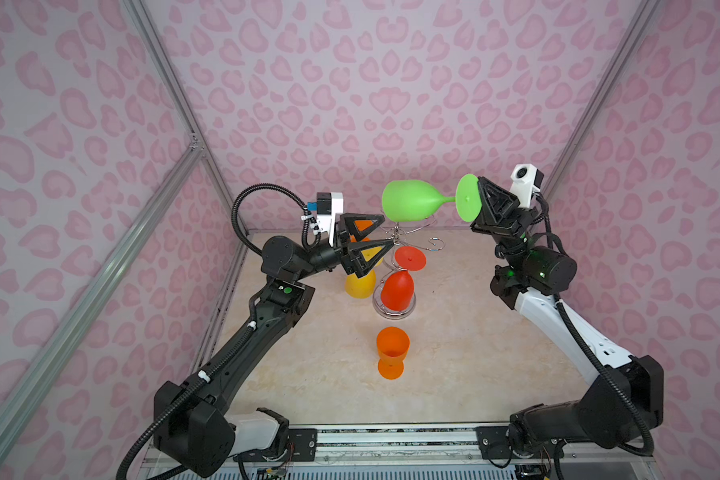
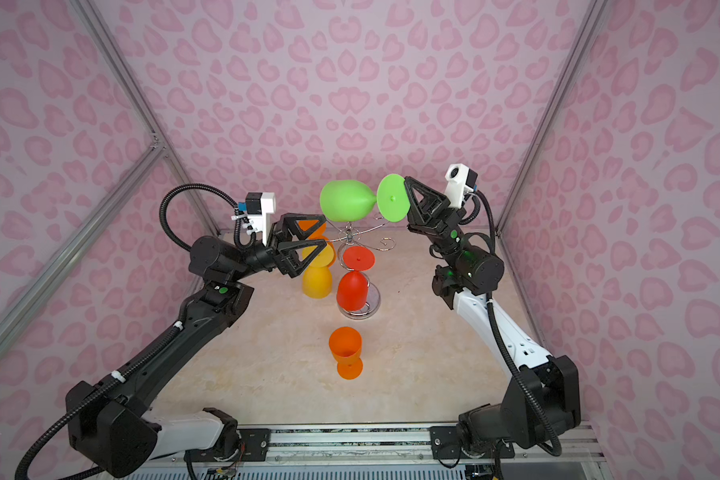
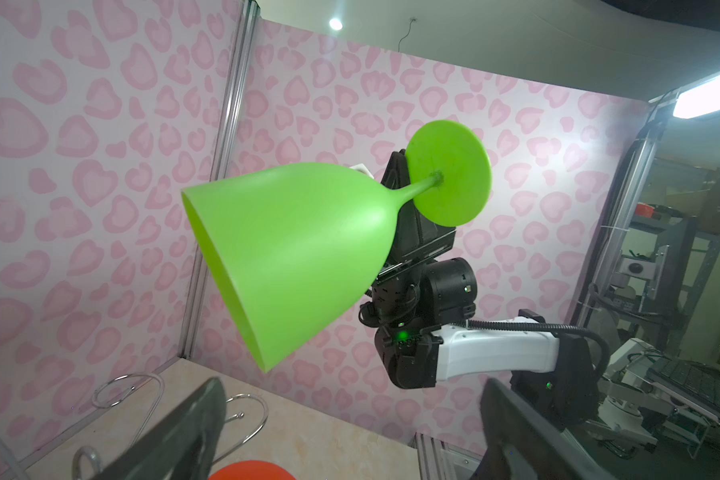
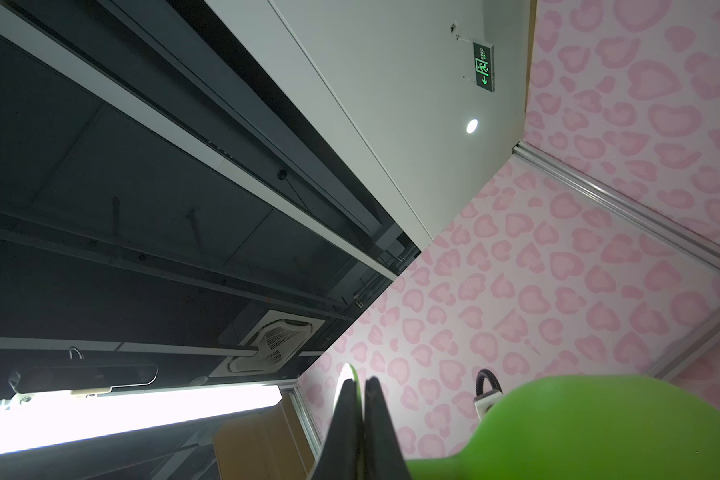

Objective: Take the wine glass off the wine glass rack
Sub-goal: 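Bring the green glass toward the left gripper while the left gripper grasps its bowl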

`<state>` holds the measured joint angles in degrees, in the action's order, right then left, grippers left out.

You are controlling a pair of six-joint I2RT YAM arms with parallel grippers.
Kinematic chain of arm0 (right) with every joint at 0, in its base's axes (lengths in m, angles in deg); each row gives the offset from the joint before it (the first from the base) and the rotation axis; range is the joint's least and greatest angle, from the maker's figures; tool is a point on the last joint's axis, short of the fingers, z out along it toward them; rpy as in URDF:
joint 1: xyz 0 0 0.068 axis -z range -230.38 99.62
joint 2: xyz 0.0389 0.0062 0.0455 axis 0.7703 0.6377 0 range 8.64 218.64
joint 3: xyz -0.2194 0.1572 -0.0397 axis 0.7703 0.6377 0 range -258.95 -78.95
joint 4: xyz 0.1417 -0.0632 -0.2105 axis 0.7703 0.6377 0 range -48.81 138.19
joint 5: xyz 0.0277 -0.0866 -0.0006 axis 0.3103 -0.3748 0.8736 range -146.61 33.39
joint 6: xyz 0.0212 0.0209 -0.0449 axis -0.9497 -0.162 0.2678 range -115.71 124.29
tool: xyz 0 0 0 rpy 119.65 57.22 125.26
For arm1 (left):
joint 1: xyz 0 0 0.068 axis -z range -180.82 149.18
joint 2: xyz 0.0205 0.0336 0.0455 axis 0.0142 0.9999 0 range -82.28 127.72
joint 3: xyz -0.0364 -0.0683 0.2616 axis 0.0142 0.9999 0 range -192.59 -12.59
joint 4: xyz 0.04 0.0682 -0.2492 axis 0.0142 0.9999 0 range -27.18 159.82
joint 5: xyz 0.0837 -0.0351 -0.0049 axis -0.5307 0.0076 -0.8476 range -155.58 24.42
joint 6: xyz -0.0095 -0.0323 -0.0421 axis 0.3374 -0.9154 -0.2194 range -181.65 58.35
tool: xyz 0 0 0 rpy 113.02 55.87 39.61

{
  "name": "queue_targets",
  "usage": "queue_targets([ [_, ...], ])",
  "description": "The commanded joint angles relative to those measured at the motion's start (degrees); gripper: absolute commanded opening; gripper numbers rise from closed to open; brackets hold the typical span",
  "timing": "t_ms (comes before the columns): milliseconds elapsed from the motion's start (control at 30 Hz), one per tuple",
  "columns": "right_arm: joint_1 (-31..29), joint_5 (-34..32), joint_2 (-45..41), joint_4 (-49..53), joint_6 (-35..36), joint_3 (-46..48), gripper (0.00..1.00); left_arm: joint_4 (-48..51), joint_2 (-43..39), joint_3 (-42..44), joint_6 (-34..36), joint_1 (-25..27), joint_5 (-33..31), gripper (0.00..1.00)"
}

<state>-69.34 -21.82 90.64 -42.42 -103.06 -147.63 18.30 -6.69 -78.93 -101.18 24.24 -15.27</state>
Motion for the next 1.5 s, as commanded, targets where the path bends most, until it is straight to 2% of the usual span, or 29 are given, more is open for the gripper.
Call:
queue_targets([
  [0, -1.36, -1.2, 1.23, -5.73, -3.04, 0.63, 0.0, -5.53, 1.27, -0.63, -2.65, -0.18, 1.55, 0.97],
  [167, -2.61, -1.13, 2.48, -5.67, -2.9, 1.89, 0.0, -7.24, 2.17, -0.46, -3.63, -0.26, 1.75, 0.96],
  [267, -2.88, -1.18, 2.57, -5.7, -2.64, 2.47, 0.0, -7.75, 2.08, -0.36, -3.96, -0.36, 1.64, 0.91],
  [400, -2.92, -1.54, 2.82, -5.71, -2.27, 3.93, 0.0, -9.03, 2.14, -0.45, -5.17, -0.33, 1.82, 0.73],
  [600, -2.92, -1.83, 3.09, -5.67, -2.16, 5.13, 0.0, -10.5, 1.85, 0.49, -6.17, -0.38, 1.56, 0.4],
  [800, -2.34, -1.17, 3.22, -5.72, -1.96, 5.73, 0.0, -12.47, 1.34, 0.96, -8.05, -0.41, 1.4, 0.16],
  [933, -0.72, -0.62, 2.93, -5.66, -2.04, 7.37, 0.12, -13.41, 0.53, 0.53, -9.88, -0.54, 1.47, 0.03],
  [1067, 2.84, 0.9, 1.57, -4.8, -1.49, 8.92, 0.34, -12.9, -1.0, -0.48, -11.31, -0.47, 2.85, 0.03],
  [1133, 5.26, 2.7, -0.16, -1.42, 0.28, 9.69, 0.4, -10.34, -2.24, -1.35, -10.65, -0.47, 4.3, 0.03],
  [1200, 7.63, 5.09, -2.68, 4.34, 4.19, 10.74, 0.44, -5.33, -4.2, -1.96, -8.4, -0.41, 6.06, 0.03],
  [1300, 10.69, 9.0, -8.23, 20.66, 15.55, 11.43, 0.46, 13.5, -8.8, -4.06, 2.5, -0.32, 6.23, 0.03],
  [1367, 11.79, 10.12, -12.81, 38.01, 27.93, 10.61, 0.46, 29.72, -11.81, -6.61, 13.05, 0.02, 3.69, 0.03],
  [1400, 11.86, 9.64, -15.07, 48.43, 35.46, 9.34, 0.46, 40.97, -13.37, -8.65, 18.37, 0.16, 1.92, 0.03],
  [1467, 11.67, 6.26, -18.5, 68.05, 50.1, 5.91, 0.46, 52.63, -15.17, -11.26, 24.36, 0.37, 0.19, 0.03],
])
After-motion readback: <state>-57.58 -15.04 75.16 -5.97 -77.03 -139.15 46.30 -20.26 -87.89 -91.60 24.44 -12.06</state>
